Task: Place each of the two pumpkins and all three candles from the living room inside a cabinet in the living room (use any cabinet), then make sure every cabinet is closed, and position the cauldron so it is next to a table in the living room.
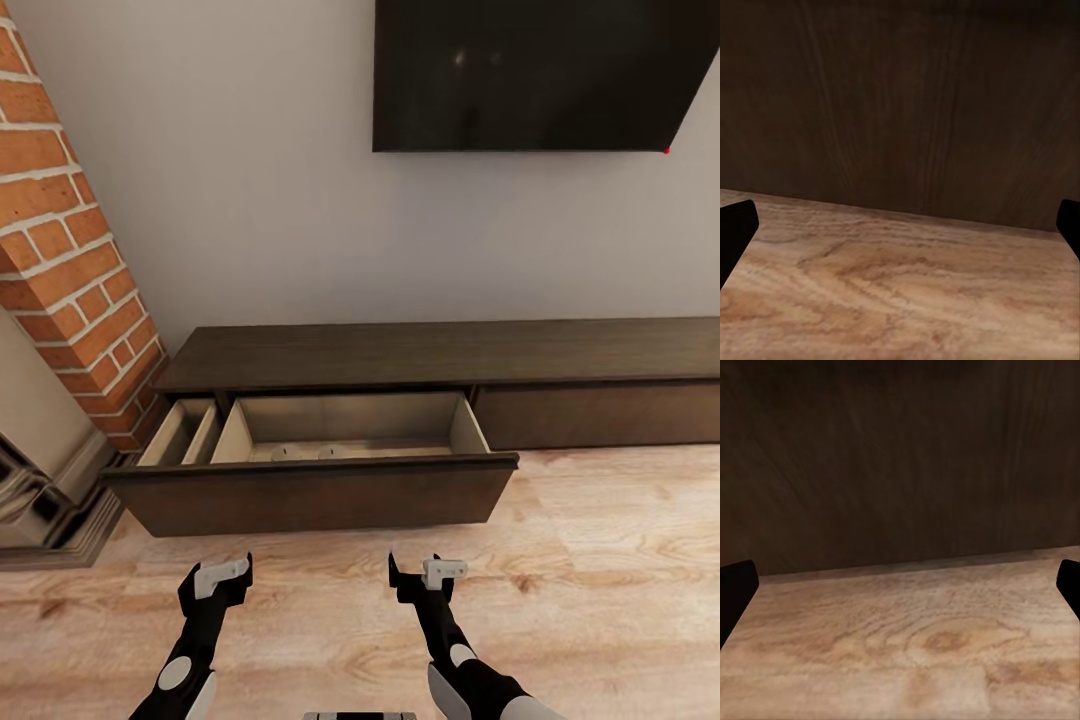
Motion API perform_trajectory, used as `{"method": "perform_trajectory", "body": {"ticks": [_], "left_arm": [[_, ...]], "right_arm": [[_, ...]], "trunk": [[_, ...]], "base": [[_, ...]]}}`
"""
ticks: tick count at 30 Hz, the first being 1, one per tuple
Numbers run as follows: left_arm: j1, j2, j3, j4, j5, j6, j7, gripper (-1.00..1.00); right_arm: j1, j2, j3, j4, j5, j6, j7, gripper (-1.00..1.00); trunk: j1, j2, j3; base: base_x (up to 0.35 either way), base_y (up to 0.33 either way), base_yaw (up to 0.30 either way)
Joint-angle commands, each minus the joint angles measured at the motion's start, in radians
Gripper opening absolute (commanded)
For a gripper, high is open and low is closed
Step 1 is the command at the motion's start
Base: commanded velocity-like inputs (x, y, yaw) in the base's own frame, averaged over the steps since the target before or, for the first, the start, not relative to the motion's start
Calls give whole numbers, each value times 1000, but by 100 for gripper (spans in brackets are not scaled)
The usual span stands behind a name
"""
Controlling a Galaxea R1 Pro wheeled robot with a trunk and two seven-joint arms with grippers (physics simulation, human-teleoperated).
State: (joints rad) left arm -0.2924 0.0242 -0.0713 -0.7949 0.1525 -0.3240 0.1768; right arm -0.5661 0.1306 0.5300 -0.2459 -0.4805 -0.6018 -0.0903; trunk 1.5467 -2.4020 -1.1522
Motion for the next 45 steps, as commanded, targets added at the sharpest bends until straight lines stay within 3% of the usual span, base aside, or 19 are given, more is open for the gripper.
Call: {"method": "perform_trajectory", "body": {"ticks": [1, 23, 45], "left_arm": [[-1, 1, -8, 0, 9, -4, 8, 100], [-1, 1, -7, 6, 4, -4, 7, 100], [-1, 2, -7, 3, 5, -4, 8, 100]], "right_arm": [[-1, 0, 8, 0, -1, -3, -9, 100], [-1, 0, 8, 0, -1, -3, -9, 100], [-1, 0, 8, 0, -1, -3, -9, 100]], "trunk": [[0, 0, -1], [0, 0, -1], [0, 0, -1]], "base": [[0, 0, 0], [237, 0, 0], [133, 0, 0]]}}
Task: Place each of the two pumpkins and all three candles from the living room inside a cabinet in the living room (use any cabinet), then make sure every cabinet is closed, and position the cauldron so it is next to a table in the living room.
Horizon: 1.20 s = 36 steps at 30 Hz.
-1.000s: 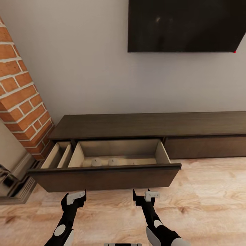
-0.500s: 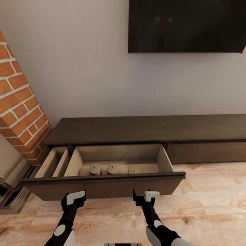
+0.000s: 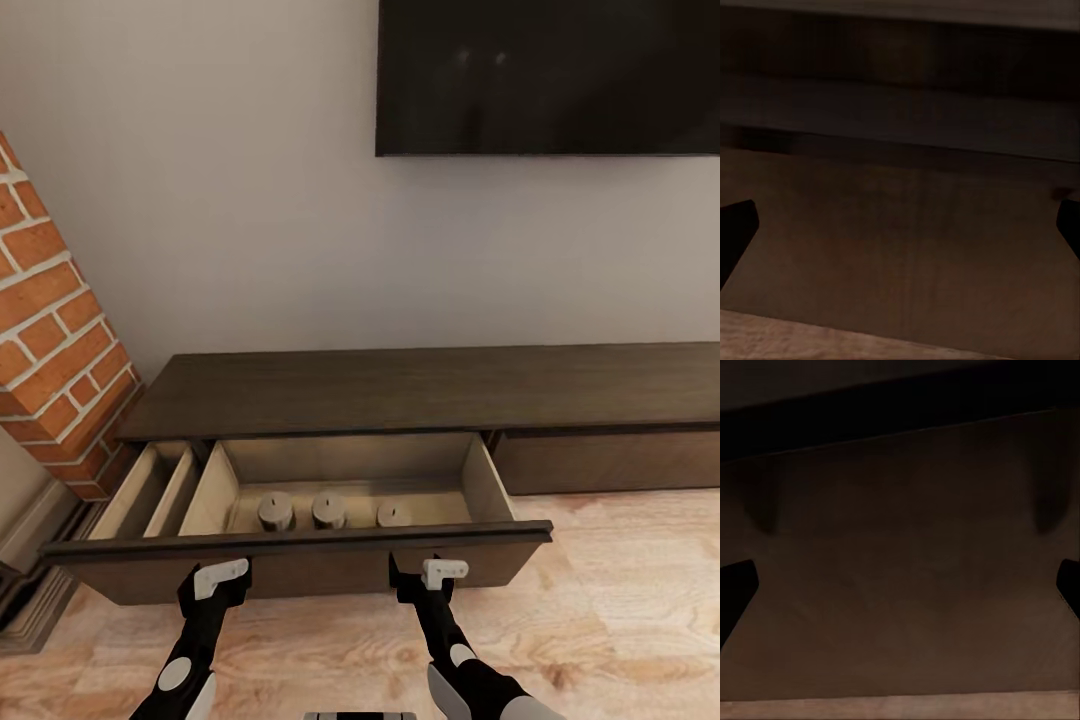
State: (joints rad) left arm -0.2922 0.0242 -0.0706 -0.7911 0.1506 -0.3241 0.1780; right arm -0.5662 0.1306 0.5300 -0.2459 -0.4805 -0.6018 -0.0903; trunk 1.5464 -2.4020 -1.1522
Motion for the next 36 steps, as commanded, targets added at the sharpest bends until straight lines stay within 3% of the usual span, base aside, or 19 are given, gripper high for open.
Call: {"method": "perform_trajectory", "body": {"ticks": [1, 36], "left_arm": [[-1, 2, -8, 0, 7, -4, 6, 100], [-1, 1, -9, 6, 6, -4, 6, 100]], "right_arm": [[0, 0, 8, 0, -1, -3, -9, 100], [-1, 0, 8, 0, 0, -3, -9, 100]], "trunk": [[0, 0, -1], [0, 0, -1]], "base": [[163, 0, 0], [187, 0, 0]]}}
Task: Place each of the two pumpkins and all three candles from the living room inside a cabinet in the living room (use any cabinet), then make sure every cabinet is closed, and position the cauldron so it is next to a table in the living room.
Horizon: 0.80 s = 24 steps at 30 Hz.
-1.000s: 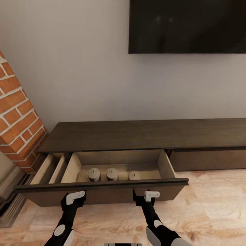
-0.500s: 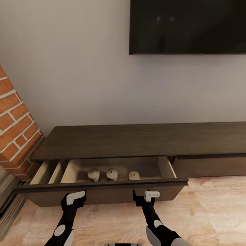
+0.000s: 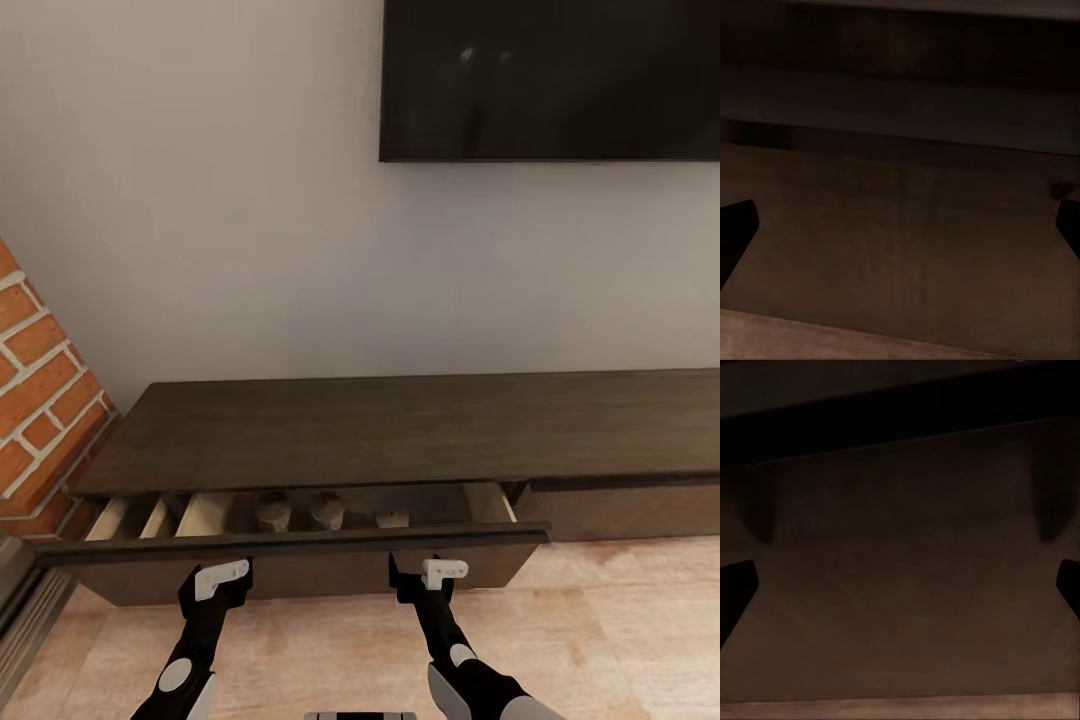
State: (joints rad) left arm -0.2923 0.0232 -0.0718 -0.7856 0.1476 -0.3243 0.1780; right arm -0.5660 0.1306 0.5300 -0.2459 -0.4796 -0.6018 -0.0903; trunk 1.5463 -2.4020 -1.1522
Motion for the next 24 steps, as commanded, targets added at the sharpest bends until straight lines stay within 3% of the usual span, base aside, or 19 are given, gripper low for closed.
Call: {"method": "perform_trajectory", "body": {"ticks": [1, 24], "left_arm": [[-1, 2, -8, 0, 9, -4, 6, 100], [-1, 2, -7, -3, 9, -4, 7, 100]], "right_arm": [[-1, 0, 8, 0, -1, -3, -9, 100], [-1, 0, 8, 0, -1, -3, -9, 100]], "trunk": [[0, 0, -1], [0, 0, -1]], "base": [[193, 0, 0], [171, 0, 0]]}}
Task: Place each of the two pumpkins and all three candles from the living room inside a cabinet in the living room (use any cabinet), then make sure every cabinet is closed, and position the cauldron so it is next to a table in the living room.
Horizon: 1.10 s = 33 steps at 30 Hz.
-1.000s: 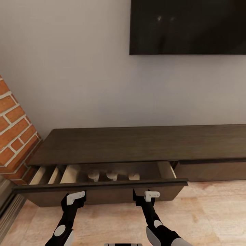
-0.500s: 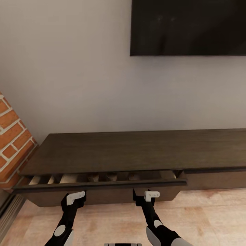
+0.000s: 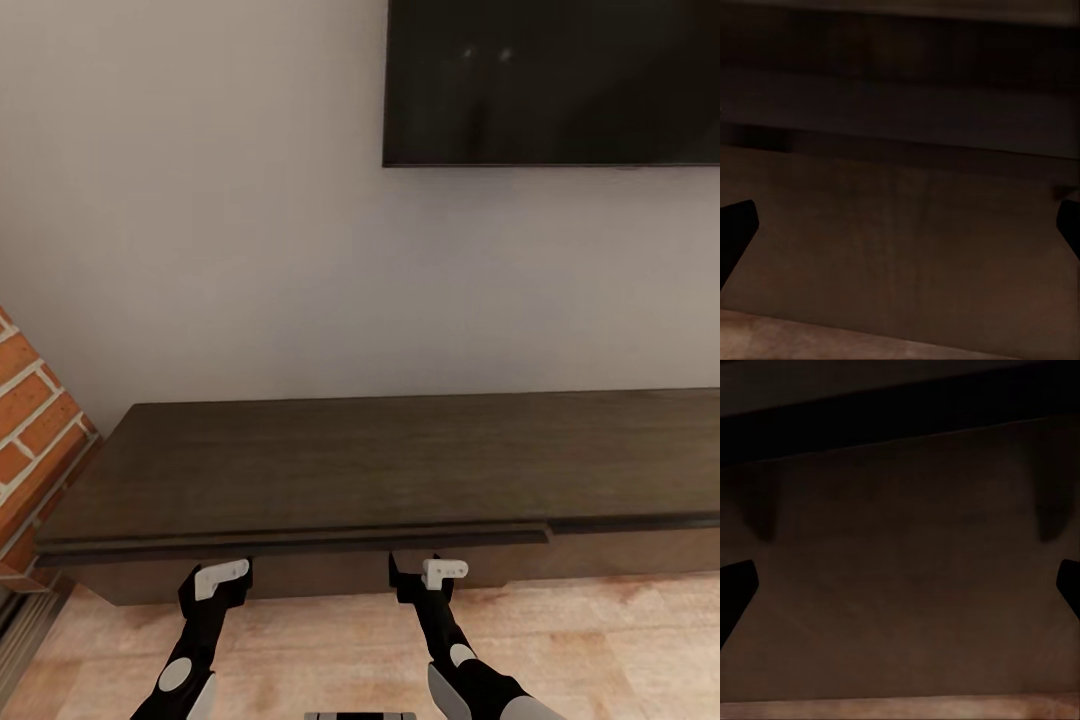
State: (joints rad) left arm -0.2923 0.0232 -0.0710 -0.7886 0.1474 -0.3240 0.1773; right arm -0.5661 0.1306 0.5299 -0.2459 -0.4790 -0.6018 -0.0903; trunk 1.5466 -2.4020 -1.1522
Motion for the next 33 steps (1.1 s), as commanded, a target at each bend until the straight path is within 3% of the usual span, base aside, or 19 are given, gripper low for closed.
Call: {"method": "perform_trajectory", "body": {"ticks": [1, 7, 21, 25, 26, 27, 28, 31, 32, 33], "left_arm": [[-1, 2, -7, -1, 9, -4, 8, 100], [-1, 2, -9, -2, 9, -4, 7, 100], [-1, 4, -11, -3, 9, -3, -2, 100], [-1, 5, -16, -37, 6, 31, -6, 100], [0, 5, -19, -68, 4, 67, -6, 100], [1, 6, -22, -137, 1, 166, -6, 100], [1, 7, -22, -158, 0, 205, -5, 100], [1, 12, -9, -289, -1, 492, -4, 100], [1, 21, 1, -361, 2, 631, -5, 100], [1, 28, 9, -405, 4, 712, -6, 100]], "right_arm": [[-1, 0, 8, 0, -1, -3, -9, 100], [-1, 0, 8, 0, -1, -3, -9, 100], [-10, 0, 8, 0, -3, 8, -8, 100], [-46, 0, 8, -10, -3, 160, 2, 100], [-54, 0, 8, -24, -3, 201, 3, 100], [-60, 0, 8, -60, -3, 279, 6, 100], [-61, -1, 8, -74, -3, 305, 6, 100], [-66, -12, -4, -176, -3, 478, 9, 100], [-67, -18, -26, -230, -3, 566, 10, 100], [-67, -20, -44, -263, -3, 623, 10, 100]], "trunk": [[0, 0, -1], [0, 0, -1], [0, 0, -1], [0, 0, -1], [0, 0, -1], [0, 0, -1], [0, 0, -1], [0, 0, -1], [0, 0, -1], [0, 0, -1]], "base": [[17, 0, 0], [-108, 0, 0], [-330, 0, 0], [-339, 0, 0], [-340, 0, 0], [-340, 0, 0], [-340, 0, 0], [-319, 0, 0], [-142, 0, 0], [-91, 0, 0]]}}
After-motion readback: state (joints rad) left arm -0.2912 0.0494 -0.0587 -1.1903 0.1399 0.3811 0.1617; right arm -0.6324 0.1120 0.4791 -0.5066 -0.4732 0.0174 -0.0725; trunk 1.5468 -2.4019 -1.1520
